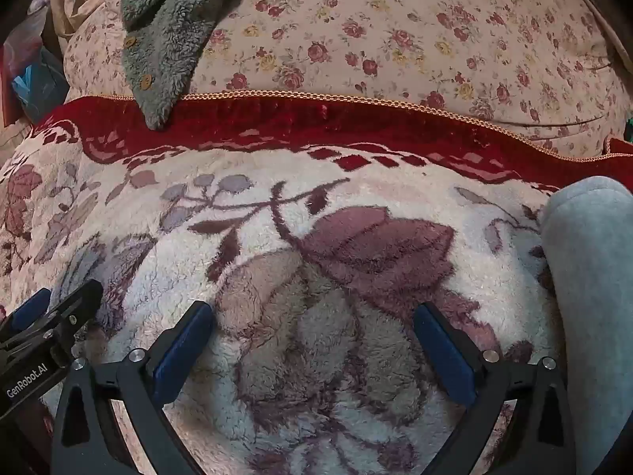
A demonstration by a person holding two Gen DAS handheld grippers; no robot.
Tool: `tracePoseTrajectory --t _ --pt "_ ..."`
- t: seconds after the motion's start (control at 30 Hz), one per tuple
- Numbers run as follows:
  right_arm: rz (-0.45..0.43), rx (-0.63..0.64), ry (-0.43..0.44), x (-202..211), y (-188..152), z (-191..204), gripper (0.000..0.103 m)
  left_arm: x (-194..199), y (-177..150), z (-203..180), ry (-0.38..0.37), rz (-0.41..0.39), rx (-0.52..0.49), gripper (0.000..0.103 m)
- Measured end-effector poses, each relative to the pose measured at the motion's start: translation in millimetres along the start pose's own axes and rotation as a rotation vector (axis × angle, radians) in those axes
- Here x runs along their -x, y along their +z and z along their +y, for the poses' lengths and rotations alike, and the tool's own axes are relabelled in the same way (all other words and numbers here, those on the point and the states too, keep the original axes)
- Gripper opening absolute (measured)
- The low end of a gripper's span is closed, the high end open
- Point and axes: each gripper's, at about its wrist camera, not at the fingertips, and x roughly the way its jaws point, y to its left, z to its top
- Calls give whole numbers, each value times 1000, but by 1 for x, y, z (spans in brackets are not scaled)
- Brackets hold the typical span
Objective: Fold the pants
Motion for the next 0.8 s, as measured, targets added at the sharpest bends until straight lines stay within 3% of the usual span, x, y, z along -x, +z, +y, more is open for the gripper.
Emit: tracePoseTrajectory --t 0.8 --pt "-1 -2 2 0 -1 0 103 0 0 0 12 1 -10 103"
